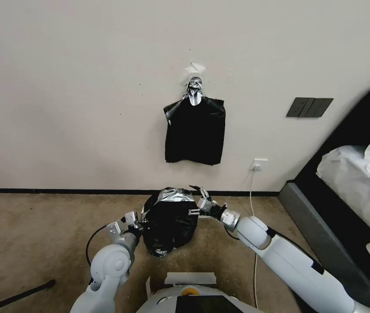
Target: Place a trash bag onto the trash bin.
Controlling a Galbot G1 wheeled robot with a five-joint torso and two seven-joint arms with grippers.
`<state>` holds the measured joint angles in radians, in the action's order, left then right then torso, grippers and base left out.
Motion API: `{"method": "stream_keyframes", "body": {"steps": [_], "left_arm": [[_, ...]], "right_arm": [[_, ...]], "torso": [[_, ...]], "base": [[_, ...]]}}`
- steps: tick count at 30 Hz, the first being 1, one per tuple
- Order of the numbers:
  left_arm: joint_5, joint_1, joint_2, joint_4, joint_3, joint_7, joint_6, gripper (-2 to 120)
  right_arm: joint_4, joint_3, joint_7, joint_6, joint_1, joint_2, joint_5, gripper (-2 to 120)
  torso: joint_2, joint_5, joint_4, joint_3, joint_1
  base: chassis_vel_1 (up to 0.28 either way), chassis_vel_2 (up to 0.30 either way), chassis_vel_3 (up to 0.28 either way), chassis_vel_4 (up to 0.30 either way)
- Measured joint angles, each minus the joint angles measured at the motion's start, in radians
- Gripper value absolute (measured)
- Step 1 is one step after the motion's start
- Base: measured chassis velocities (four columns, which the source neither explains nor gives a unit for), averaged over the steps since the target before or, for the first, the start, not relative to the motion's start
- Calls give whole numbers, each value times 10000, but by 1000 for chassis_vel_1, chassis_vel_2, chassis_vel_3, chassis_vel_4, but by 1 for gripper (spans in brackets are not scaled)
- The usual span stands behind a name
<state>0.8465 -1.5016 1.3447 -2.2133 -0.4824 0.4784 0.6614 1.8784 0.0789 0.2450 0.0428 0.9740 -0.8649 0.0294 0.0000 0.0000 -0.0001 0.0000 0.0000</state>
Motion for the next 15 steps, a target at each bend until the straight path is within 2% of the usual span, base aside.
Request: {"method": "stream_keyframes", "body": {"steps": [2,4,6,8,10,12,14,15], "left_arm": [[0,0,9,14,12,0,-5,1],[0,-2,12,17,15,-1,-5,1],[8,-19,26,40,51,0,-9,1],[14,-18,28,43,64,0,-10,1],[21,2,27,62,87,0,-10,1],[22,15,24,80,97,0,-11,1],[27,35,22,137,115,-1,-15,1],[27,35,22,137,115,-1,-15,1]], "right_arm": [[-165,78,-65,33,-92,-45,105,60],[-185,87,-78,33,-106,-53,115,59],[-340,158,-104,57,-227,-90,224,45],[-412,196,-105,87,-273,-90,269,41],[-462,258,-124,127,-334,-82,292,30],[-459,275,-141,144,-352,-82,286,26],[-376,281,-153,149,-360,-80,282,17],[-376,281,-153,149,-360,-80,282,17]], "torso": [[0,0,1,-1,0],[0,0,0,0,0],[0,-1,1,0,0],[1,0,1,0,0],[1,0,1,0,0],[0,0,1,0,0],[0,0,1,0,0],[0,0,1,0,0]], "base": [[0,0,0,0],[0,0,0,0],[0,0,0,0],[0,0,0,0],[0,0,0,0],[0,0,0,0],[0,0,0,0],[0,0,0,0]]}}
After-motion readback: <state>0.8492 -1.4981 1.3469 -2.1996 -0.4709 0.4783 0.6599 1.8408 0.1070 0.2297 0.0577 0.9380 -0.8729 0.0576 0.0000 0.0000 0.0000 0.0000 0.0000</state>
